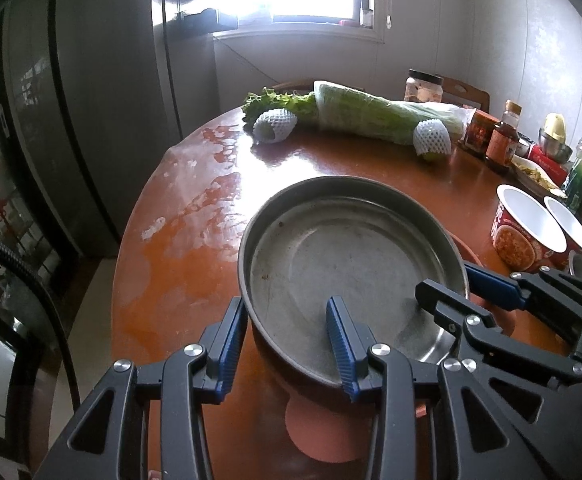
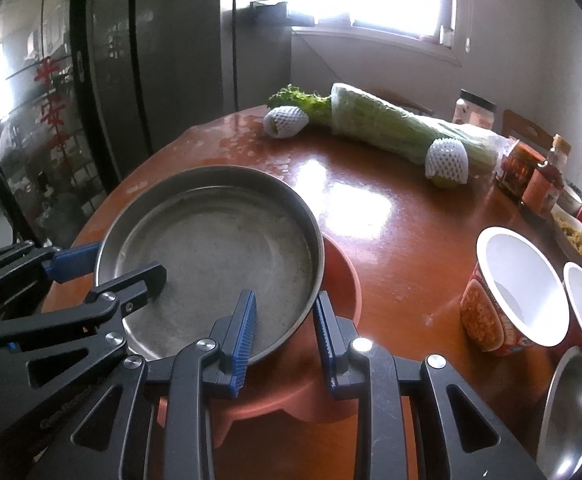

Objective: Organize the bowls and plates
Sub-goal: 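Carry the steel plate over the pink pig plate and lower it on, then open both tools and pull them back from the stacked plates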

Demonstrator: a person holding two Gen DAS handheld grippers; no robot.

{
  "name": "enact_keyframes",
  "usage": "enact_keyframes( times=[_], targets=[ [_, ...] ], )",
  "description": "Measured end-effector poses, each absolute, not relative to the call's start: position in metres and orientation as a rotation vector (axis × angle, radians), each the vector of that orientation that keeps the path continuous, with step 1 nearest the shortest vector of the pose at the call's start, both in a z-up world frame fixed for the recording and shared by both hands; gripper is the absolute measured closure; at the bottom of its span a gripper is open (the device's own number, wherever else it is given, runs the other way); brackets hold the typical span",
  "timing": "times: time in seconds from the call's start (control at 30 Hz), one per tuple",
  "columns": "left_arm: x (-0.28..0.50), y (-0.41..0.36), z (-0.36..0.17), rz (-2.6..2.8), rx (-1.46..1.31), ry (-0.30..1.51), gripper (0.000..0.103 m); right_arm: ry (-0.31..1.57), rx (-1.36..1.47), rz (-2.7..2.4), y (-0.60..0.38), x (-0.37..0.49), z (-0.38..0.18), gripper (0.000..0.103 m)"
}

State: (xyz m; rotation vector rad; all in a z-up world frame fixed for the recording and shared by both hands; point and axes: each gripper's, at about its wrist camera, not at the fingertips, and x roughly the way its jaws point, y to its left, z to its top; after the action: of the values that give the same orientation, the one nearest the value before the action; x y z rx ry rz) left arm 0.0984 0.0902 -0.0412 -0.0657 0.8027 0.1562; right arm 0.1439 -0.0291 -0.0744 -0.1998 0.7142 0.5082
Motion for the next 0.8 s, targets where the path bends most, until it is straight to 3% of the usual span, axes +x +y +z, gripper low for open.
enact_keyframes(
  times=[0.8],
  targets=[
    [0.0933, 0.0956, -0.0379, 0.141, -0.110, 0.796, 0.062, 0.731, -0.183, 0.535, -0.0327, 0.1449, -0.0725, 0.069]
  ],
)
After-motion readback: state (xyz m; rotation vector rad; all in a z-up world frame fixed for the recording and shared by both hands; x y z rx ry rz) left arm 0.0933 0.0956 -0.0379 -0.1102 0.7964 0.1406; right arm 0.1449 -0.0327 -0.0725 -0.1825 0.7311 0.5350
